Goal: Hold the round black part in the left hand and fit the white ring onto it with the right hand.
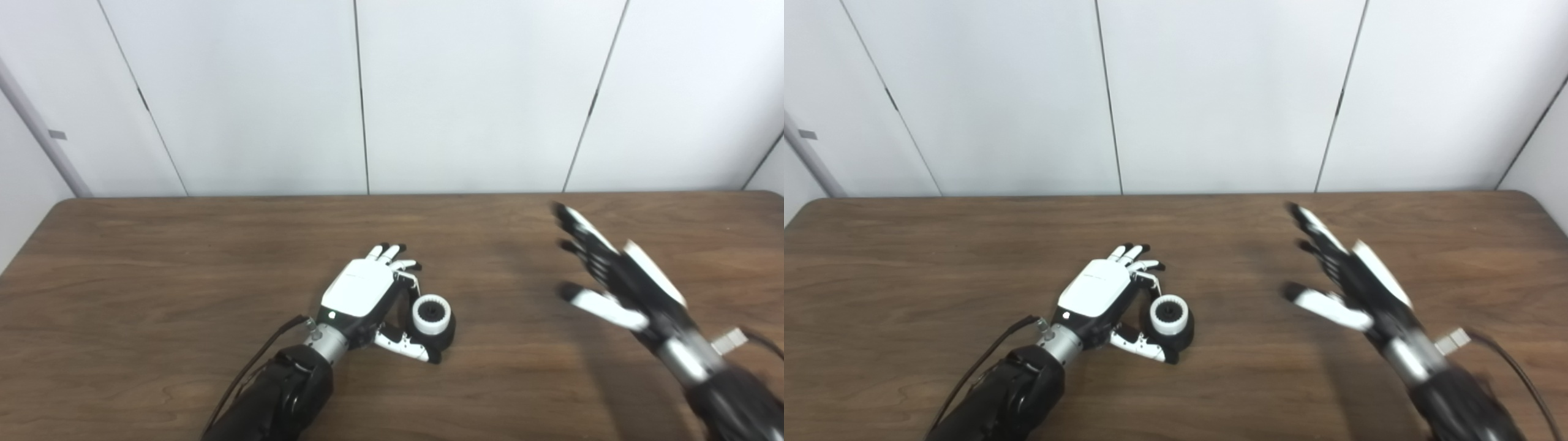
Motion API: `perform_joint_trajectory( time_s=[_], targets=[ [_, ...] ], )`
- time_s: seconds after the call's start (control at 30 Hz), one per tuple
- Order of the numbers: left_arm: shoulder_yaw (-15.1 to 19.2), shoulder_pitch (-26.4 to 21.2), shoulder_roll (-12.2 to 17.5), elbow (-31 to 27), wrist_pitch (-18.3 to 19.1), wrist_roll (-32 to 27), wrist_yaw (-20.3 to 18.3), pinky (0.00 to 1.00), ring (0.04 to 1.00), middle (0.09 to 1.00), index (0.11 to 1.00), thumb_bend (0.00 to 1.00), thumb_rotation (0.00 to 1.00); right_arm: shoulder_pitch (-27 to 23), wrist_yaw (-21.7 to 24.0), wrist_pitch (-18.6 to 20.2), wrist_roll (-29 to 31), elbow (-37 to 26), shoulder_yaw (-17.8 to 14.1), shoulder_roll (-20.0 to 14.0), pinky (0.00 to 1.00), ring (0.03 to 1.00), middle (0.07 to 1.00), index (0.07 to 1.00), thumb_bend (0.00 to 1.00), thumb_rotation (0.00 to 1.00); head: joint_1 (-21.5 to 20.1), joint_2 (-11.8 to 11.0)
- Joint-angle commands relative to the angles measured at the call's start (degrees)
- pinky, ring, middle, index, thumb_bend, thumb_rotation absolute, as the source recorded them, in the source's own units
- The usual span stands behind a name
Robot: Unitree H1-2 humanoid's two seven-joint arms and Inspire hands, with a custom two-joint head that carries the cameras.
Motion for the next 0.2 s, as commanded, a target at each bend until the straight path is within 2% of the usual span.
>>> perform_joint_trajectory(
  time_s=[0.0, 0.1, 0.17],
  targets=[
    [-2.0, 1.4, 0.7, 4.7, 0.6, 1.5, -3.4, 1.00, 0.973, 0.848, 0.479, 0.52, 0.05, 2.6, -1.6, -0.3, 3.8, -2.7, -1.8, 0.4, 0.97, 1.000, 1.000, 0.999, 0.59, 0.68, 0.1, 0.1],
    [-2.0, 1.0, 0.7, 5.9, 0.1, 1.6, -2.7, 1.00, 0.973, 0.848, 0.479, 0.52, 0.05, 8.1, -3.4, 3.1, 6.1, -4.0, -2.7, 2.0, 1.00, 1.000, 1.000, 1.000, 0.58, 0.66, -0.4, -0.5],
    [-2.1, 0.7, 0.7, 6.7, -0.1, 1.6, -2.3, 1.00, 0.973, 0.848, 0.479, 0.52, 0.05, 10.2, -4.3, 3.9, 6.7, -4.2, -2.7, 2.7, 1.00, 1.000, 1.000, 1.000, 0.56, 0.66, -0.6, -0.7]
  ],
)
